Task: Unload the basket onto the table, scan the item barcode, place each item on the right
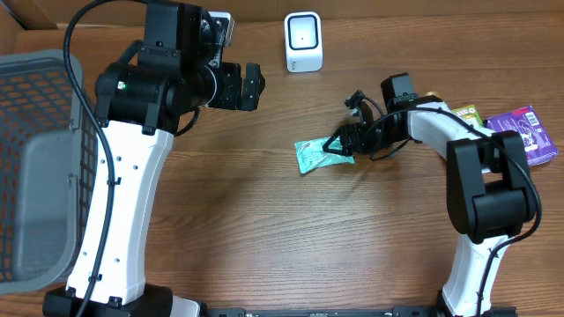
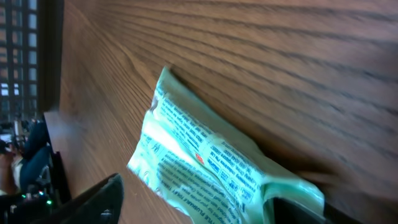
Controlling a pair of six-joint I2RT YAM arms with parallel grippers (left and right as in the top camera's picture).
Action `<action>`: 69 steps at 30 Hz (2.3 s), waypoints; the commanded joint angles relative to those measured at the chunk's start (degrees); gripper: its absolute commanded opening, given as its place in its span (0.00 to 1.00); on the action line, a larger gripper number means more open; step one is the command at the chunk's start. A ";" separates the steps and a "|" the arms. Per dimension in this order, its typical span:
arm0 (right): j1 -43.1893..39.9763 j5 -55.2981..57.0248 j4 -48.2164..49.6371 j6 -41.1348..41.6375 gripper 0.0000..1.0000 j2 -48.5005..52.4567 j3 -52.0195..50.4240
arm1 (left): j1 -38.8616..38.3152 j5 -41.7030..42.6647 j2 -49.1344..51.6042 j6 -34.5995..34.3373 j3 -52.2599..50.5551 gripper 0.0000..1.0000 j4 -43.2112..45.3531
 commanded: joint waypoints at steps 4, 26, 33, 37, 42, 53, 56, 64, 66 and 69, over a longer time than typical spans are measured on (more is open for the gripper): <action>0.87 4.13 0.83 0.17 0.50 6.95 -0.63 | -0.02 0.44 0.50 0.63 0.17 0.99 0.07; -7.87 -13.51 -11.89 2.10 0.04 0.37 6.67 | -0.02 0.42 0.50 0.63 0.17 1.00 0.07; -8.02 -11.15 -12.48 2.05 0.04 -11.65 6.97 | -0.02 0.44 0.50 0.63 0.17 0.99 0.07; -7.78 -1.97 -12.04 1.01 0.04 -19.50 6.97 | -0.02 0.42 0.50 0.63 0.17 0.99 0.07; -7.67 2.08 -11.56 0.98 0.04 -27.58 6.97 | -0.02 0.44 0.50 0.63 0.17 1.00 0.07; -7.41 4.90 -6.56 1.01 0.04 -35.04 6.97 | -0.02 0.44 0.50 0.63 0.17 1.00 0.07; -6.27 6.27 -2.62 3.52 0.04 -34.99 6.97 | -0.02 0.44 0.50 0.63 0.17 1.00 0.07; 4.94 53.92 19.26 11.69 0.04 -34.42 6.95 | -0.02 0.44 0.50 0.63 0.17 1.00 0.07; 8.37 65.68 23.78 6.12 0.04 -33.14 6.95 | -0.02 0.42 0.50 0.63 0.17 1.00 0.07; 12.37 76.76 29.81 -6.78 0.04 -29.97 6.93 | -0.02 0.44 0.50 0.63 0.17 1.00 0.07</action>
